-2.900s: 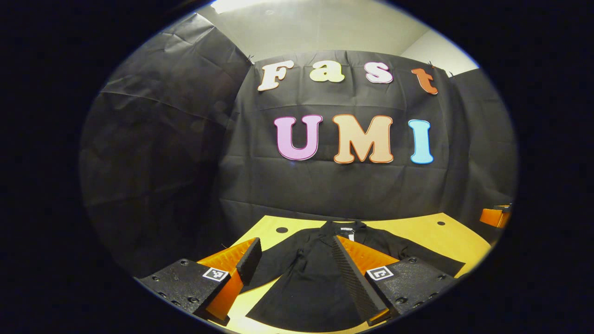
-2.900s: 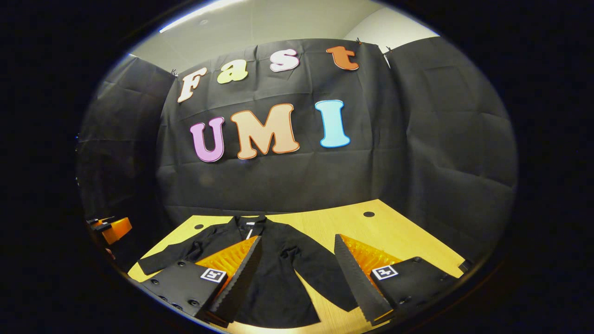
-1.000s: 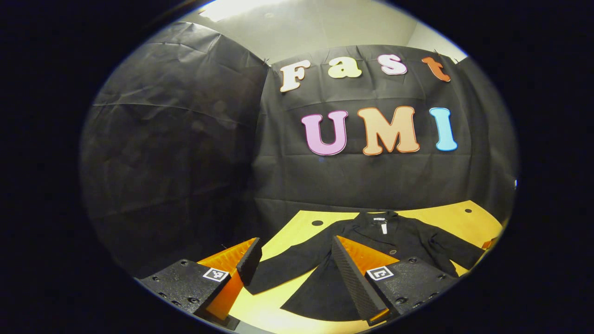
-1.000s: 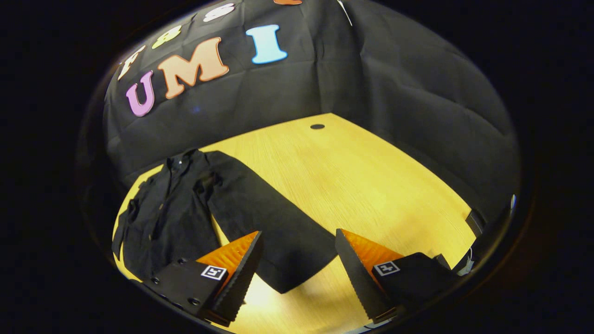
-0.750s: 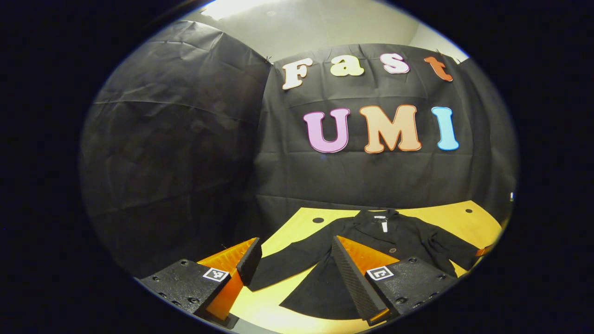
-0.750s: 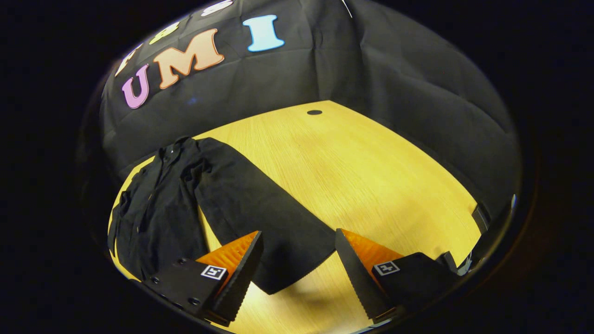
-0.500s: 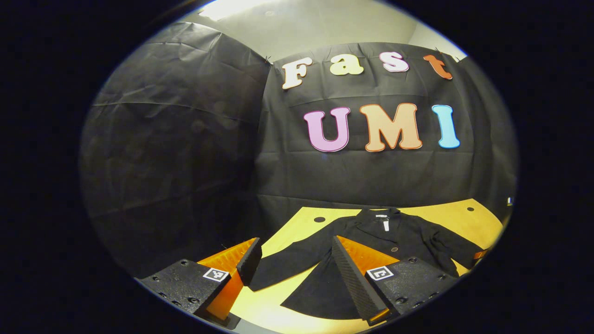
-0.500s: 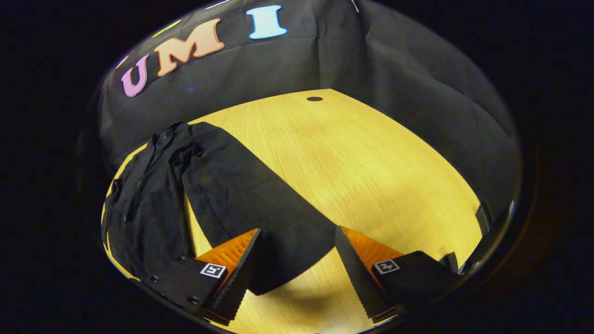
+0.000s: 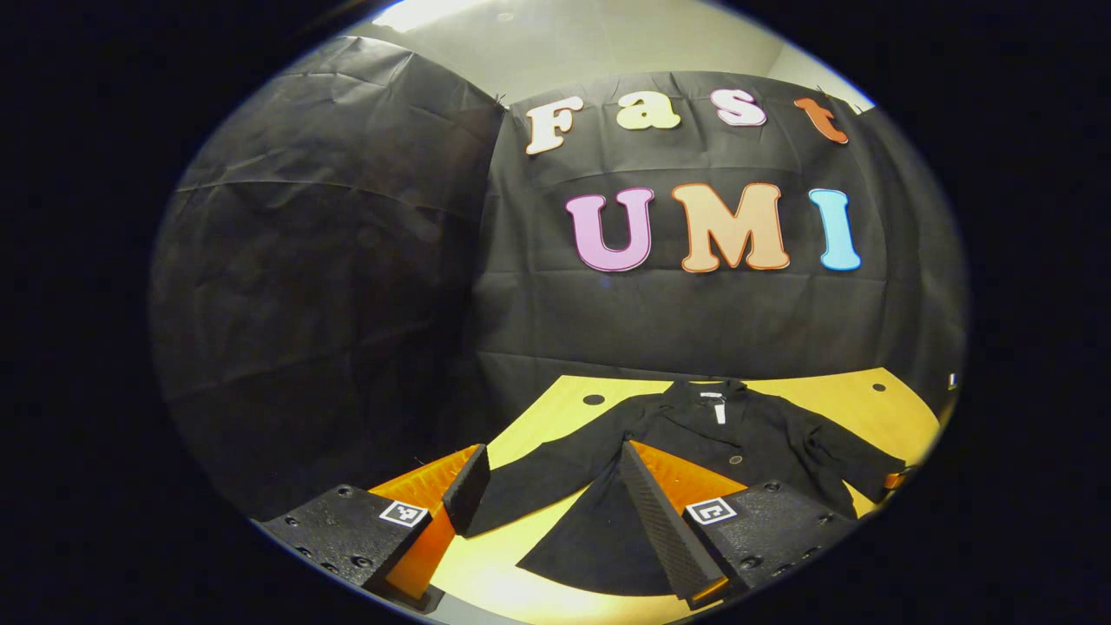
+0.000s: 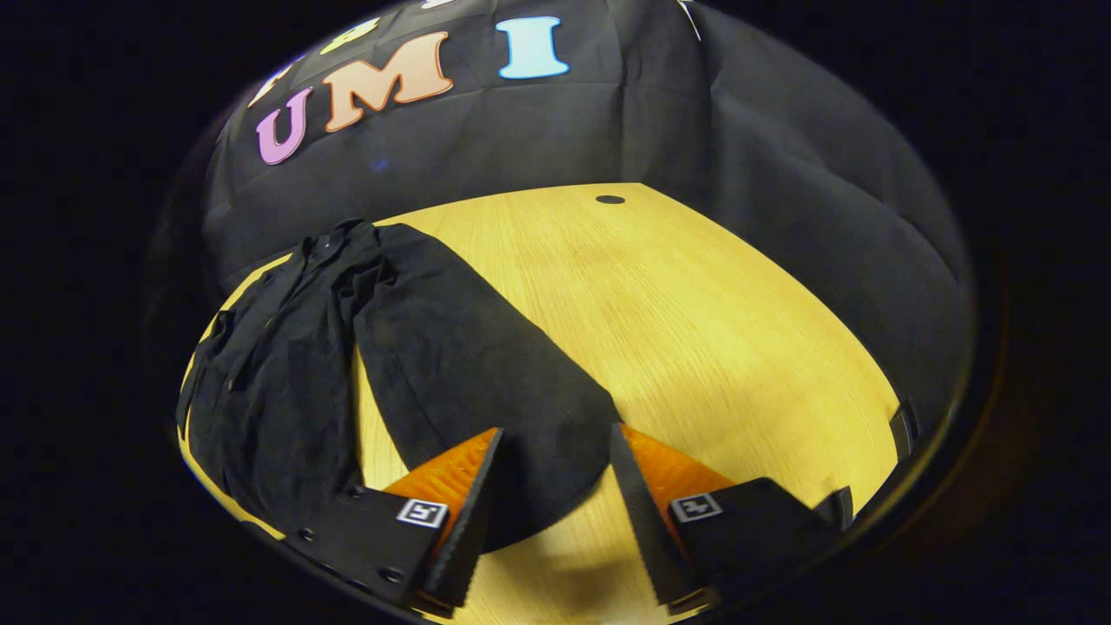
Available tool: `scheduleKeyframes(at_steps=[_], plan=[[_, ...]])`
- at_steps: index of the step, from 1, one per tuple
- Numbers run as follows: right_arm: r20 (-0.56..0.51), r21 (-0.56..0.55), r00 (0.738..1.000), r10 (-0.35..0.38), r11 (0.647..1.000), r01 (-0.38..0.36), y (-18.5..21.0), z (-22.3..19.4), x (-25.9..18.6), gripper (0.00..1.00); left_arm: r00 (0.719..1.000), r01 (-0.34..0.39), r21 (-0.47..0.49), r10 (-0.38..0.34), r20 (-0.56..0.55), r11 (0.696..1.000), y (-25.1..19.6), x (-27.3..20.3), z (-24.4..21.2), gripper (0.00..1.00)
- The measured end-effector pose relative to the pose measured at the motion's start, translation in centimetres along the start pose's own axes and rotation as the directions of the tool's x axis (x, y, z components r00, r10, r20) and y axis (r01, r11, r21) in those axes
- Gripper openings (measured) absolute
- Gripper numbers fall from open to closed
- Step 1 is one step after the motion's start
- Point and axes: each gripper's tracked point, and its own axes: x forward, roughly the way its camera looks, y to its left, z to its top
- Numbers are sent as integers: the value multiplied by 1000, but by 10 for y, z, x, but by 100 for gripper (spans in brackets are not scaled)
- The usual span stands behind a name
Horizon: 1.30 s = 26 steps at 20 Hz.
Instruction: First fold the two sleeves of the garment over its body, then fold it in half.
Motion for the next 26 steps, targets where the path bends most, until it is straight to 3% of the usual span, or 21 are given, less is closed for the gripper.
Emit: scheduleKeyframes(at_steps=[1,4,5,6,10,13,16,19,25,26], plan=[[1,-13,1000,13,1000,-13,4,0,2,70,1000,5,2,-5,1,1000,-2,1,0,93],[-14,-4,1000,28,1000,-28,13,-1,-1,40,1000,16,11,-16,-1,1000,-6,4,0,93],[-25,9,999,31,1000,-30,15,-2,-1,36,1000,19,11,-19,-2,1000,-7,4,1,94],[-36,20,999,34,999,-33,18,-2,-3,23,1000,24,9,-24,-3,1000,-9,4,1,94],[-54,17,998,40,999,-40,21,-1,-6,5,999,31,3,-31,-12,1000,-19,0,-2,92],[-59,-5,997,46,999,-46,20,-1,-3,7,1000,23,-8,-23,-12,1000,-25,-6,-4,92],[-88,0,995,55,998,-56,20,1,-4,1,1000,15,-20,-15,1,1000,-28,-15,-6,92],[-94,25,994,52,998,-50,18,14,-4,4,1000,13,-8,-13,-7,1000,-28,-17,-12,93],[27,32,1000,15,999,-16,28,99,-12,0,998,48,-22,-48,-30,999,-21,-4,-20,94],[47,18,999,6,1000,-6,33,114,-13,4,998,58,-14,-58,-36,998,-18,2,-22,94]])
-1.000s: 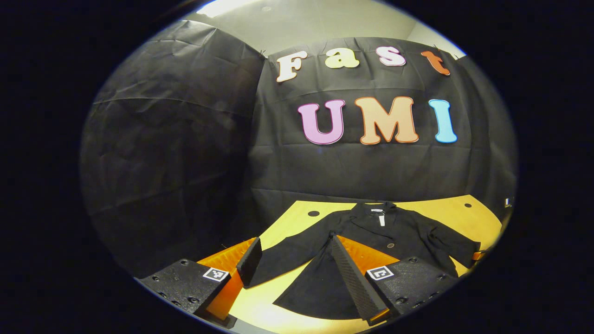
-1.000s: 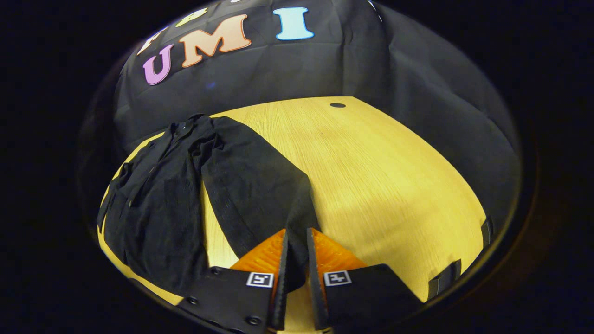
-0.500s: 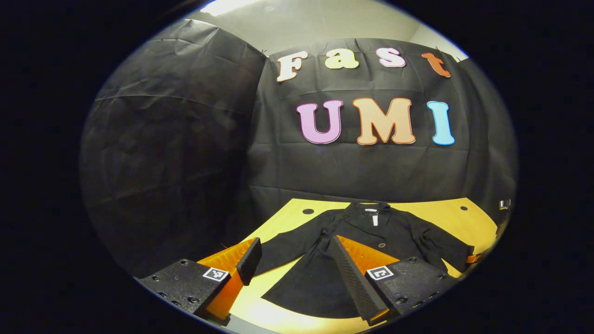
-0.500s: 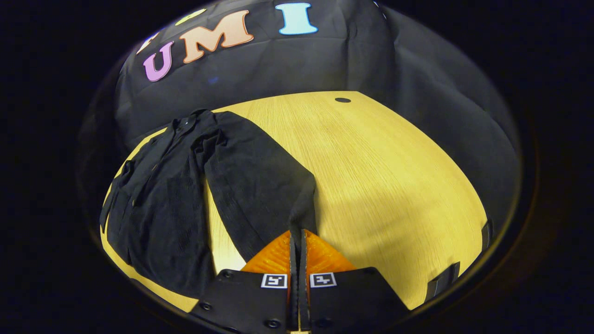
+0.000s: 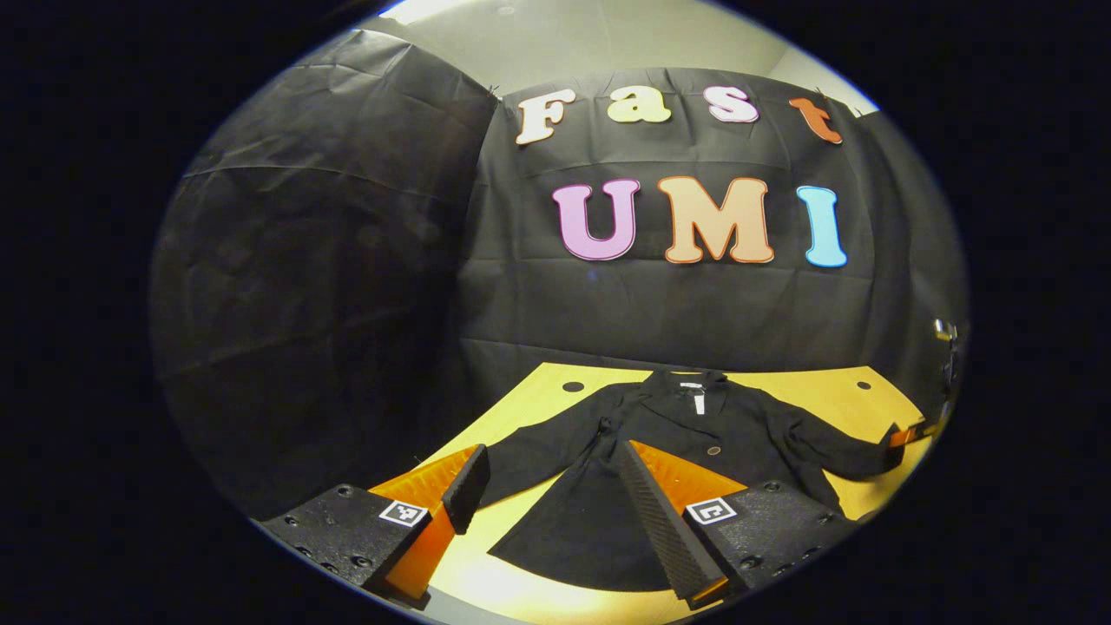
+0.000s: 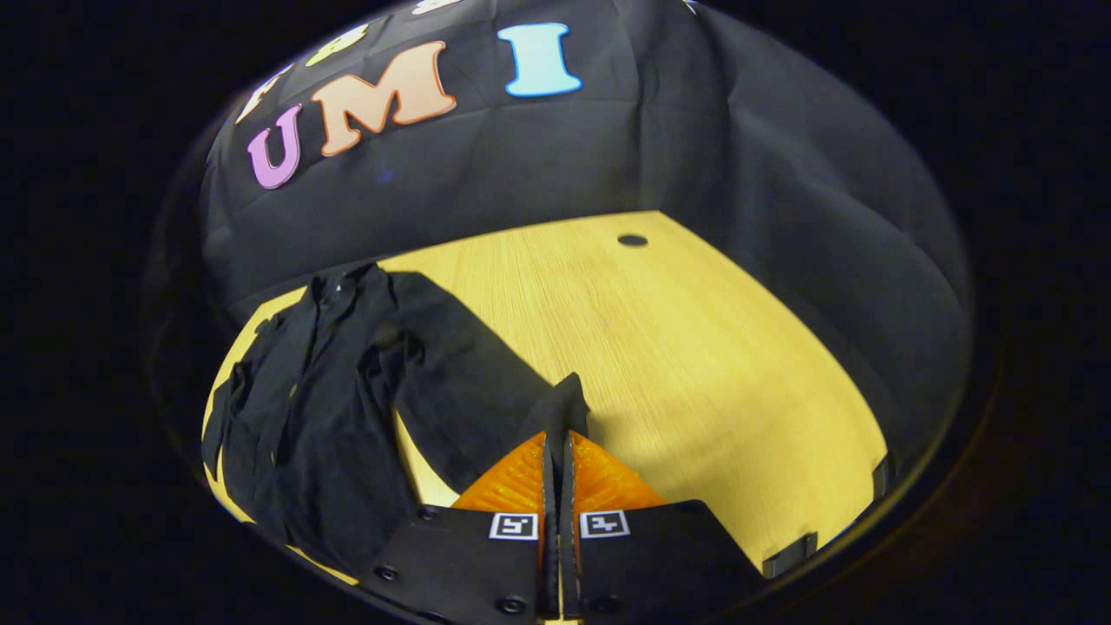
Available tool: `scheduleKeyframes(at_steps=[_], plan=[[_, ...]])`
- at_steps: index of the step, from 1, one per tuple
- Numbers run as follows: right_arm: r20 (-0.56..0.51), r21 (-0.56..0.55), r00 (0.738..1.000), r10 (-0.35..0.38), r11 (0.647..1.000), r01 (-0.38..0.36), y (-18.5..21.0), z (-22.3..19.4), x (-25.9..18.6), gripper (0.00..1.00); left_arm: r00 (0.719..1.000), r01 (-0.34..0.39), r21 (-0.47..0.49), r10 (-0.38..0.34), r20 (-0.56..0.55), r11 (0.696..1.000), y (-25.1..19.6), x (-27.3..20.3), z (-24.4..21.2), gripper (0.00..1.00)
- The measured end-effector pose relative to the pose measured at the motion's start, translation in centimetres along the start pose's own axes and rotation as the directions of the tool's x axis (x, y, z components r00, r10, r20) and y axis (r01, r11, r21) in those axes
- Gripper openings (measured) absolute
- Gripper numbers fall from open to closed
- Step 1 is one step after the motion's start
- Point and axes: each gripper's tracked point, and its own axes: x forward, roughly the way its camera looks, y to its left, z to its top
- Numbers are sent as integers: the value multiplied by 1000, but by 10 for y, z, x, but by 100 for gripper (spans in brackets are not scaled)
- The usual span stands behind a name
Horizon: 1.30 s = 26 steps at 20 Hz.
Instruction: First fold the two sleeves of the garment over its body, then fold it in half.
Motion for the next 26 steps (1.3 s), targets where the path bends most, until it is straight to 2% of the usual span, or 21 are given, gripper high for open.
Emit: scheduleKeyframes(at_steps=[5,7,9,13,20,26], plan=[[83,-53,996,25,998,-21,67,62,-4,3,998,60,15,-59,-20,998,20,22,1,94],[114,-84,991,63,995,-53,107,86,-7,0,997,75,13,-75,-23,997,27,28,2,92],[146,-119,984,103,989,-85,149,110,-8,3,996,89,9,-88,-30,996,33,35,1,92],[173,-183,969,176,972,-144,229,144,-4,3,993,110,6,-109,-45,994,43,48,-6,92],[177,-233,938,299,938,-256,360,175,7,3,989,126,-40,-129,-79,991,62,49,-19,93],[135,-321,908,397,884,-338,470,165,29,3,981,107,-59,-115,-159,992,80,54,-43,94]])
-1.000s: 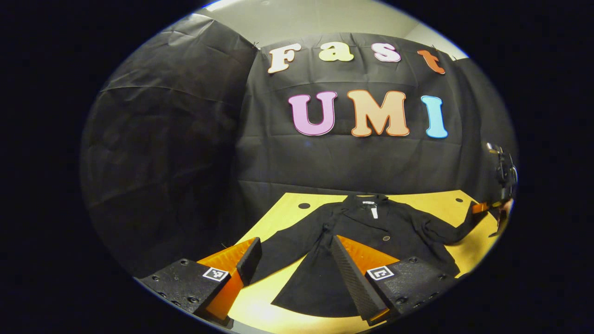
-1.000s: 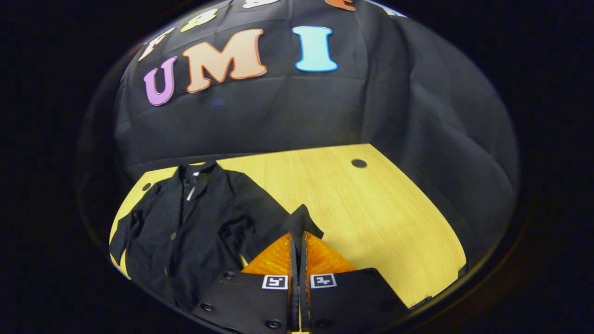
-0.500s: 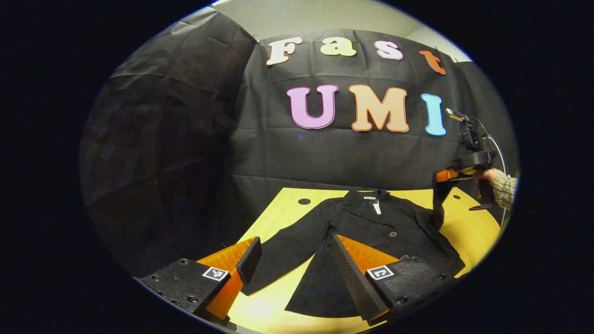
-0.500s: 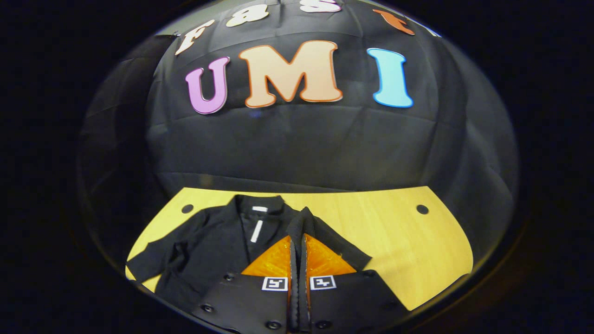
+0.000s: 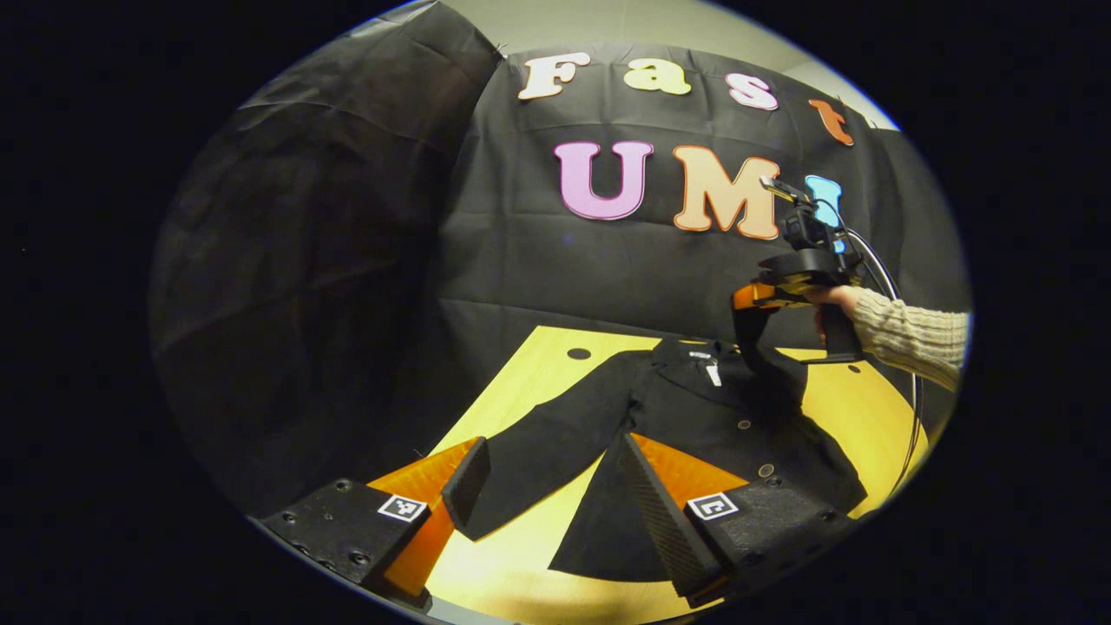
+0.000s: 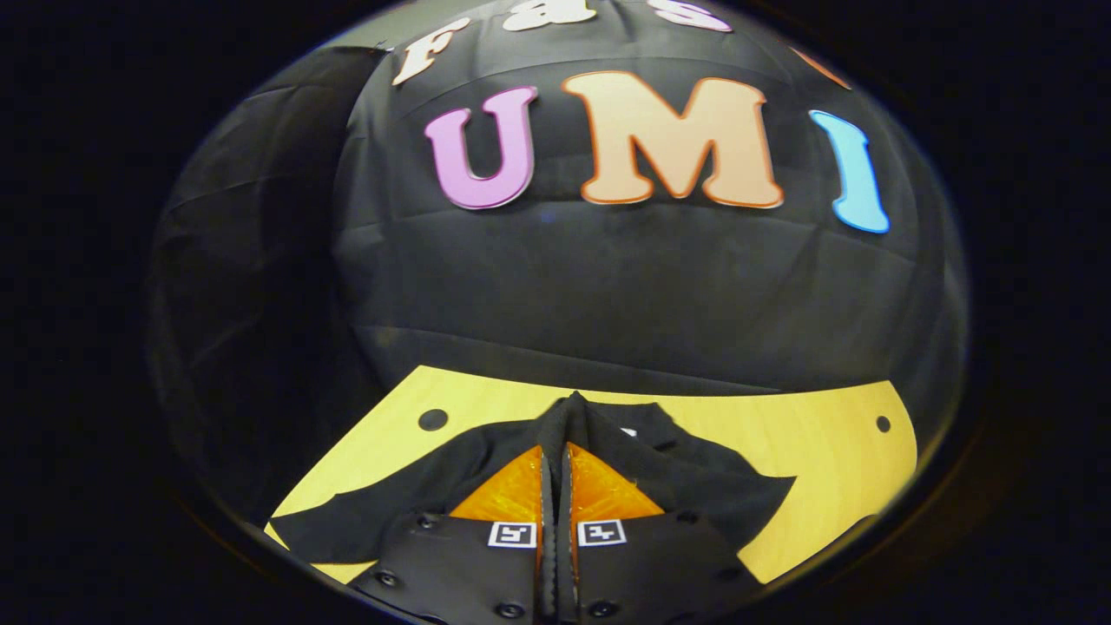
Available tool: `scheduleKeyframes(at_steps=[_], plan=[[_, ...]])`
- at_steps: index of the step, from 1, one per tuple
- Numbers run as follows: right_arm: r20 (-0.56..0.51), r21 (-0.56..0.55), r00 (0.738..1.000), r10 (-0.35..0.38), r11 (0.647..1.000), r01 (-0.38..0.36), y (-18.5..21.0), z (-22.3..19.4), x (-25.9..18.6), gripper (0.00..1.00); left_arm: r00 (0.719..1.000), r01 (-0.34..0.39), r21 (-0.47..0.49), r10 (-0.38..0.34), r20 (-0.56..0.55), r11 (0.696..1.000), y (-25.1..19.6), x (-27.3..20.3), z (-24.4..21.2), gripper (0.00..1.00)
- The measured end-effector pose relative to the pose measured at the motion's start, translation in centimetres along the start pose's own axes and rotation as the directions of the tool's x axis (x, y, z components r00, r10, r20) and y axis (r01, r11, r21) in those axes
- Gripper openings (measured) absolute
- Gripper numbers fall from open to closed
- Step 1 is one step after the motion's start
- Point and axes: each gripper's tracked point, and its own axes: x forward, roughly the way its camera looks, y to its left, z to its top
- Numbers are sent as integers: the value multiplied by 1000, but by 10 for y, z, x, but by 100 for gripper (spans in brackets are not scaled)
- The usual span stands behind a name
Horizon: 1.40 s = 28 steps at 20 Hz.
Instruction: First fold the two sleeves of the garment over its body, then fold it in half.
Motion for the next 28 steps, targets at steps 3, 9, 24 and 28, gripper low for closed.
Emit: scheduleKeyframes(at_steps=[3,9,24,28], plan=[[-42,-29,998,45,999,-46,36,-17,36,3,1000,-7,-7,7,-26,1000,5,1,-5,94],[-172,-98,982,79,990,-97,82,-76,104,5,998,-16,6,16,-65,1000,14,11,-17,94],[-289,19,931,225,973,-229,107,-108,110,99,982,-104,-109,84,-168,989,61,47,-55,94],[-226,38,947,226,974,-224,89,-88,68,95,977,-130,-77,114,-178,989,81,57,-65,94]])
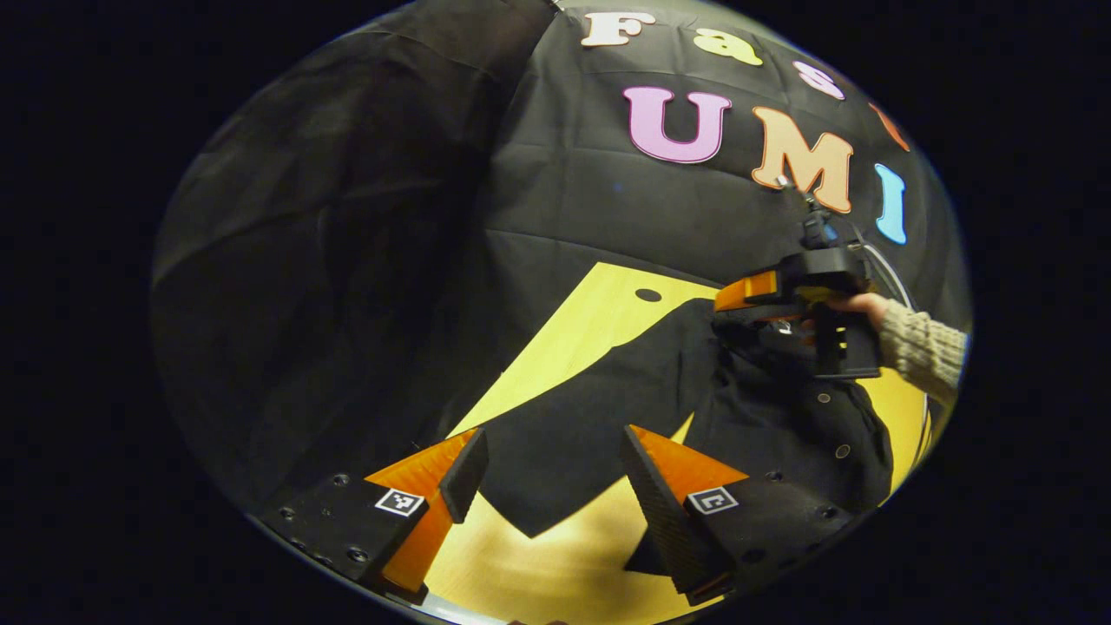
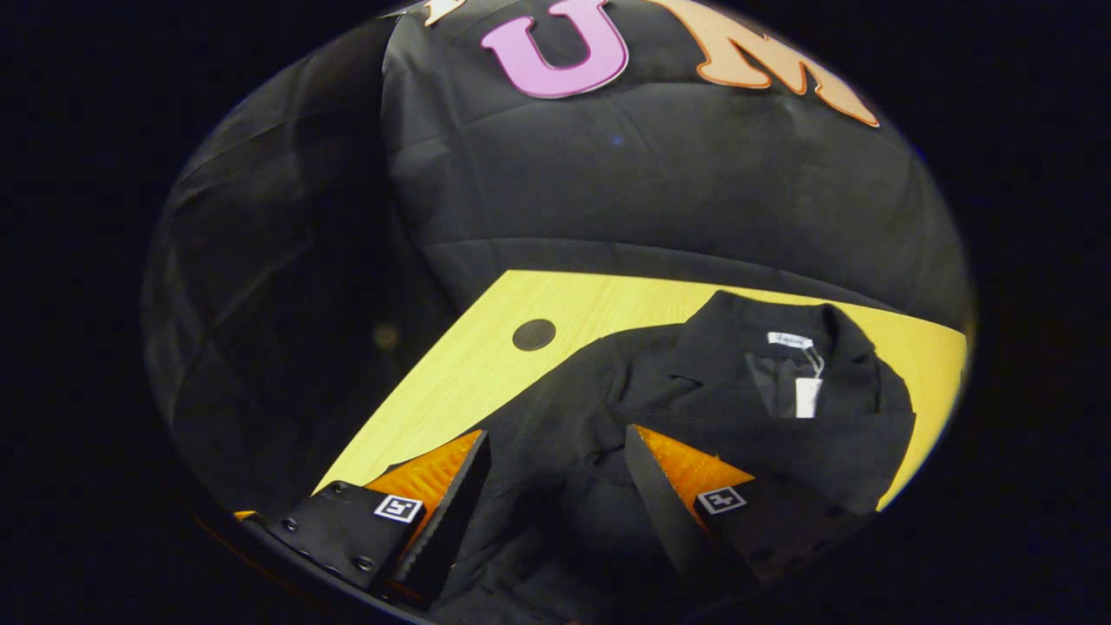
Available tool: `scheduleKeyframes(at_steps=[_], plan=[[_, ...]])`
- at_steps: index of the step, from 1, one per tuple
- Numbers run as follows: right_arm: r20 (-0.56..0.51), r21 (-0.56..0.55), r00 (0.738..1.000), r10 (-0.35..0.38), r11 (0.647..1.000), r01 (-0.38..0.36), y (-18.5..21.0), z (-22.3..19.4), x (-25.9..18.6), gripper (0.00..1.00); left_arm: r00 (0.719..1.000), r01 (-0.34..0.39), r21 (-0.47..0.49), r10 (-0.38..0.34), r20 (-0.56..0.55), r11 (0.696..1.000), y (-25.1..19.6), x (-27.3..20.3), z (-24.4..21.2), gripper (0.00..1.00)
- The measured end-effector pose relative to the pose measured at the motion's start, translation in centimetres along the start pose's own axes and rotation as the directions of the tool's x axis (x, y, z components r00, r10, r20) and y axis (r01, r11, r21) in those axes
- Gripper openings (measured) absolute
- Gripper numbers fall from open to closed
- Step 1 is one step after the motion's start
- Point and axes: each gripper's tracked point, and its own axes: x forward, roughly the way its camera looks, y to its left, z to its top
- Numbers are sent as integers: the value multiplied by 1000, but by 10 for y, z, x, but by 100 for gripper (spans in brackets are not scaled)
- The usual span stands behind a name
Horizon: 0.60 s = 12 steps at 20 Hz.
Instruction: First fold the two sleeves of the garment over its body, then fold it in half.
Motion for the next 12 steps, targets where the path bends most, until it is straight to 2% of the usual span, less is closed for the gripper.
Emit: scheduleKeyframes(at_steps=[1,2,3,5,6,7,12], plan=[[23,3,1000,-10,1000,10,-7,2,-16,99,1000,-6,6,6,-10,1000,3,5,-3,94],[59,11,998,-21,1000,20,-14,5,-34,95,1000,-10,14,11,-20,1000,6,10,-6,94],[95,23,995,-32,999,30,-19,7,-54,99,999,-17,22,18,-33,1000,8,12,-10,94],[154,57,987,-47,998,39,-31,9,-94,98,998,-23,35,25,-59,999,13,20,-21,94],[173,76,983,-60,996,47,-40,7,-112,95,997,-23,42,26,-72,999,15,24,-26,94],[193,90,978,-75,994,58,-50,5,-132,98,996,-20,49,24,-84,999,15,28,-32,94],[272,151,940,-207,974,171,-100,-2,-230,98,991,-20,78,30,-129,997,13,44,-49,95]])
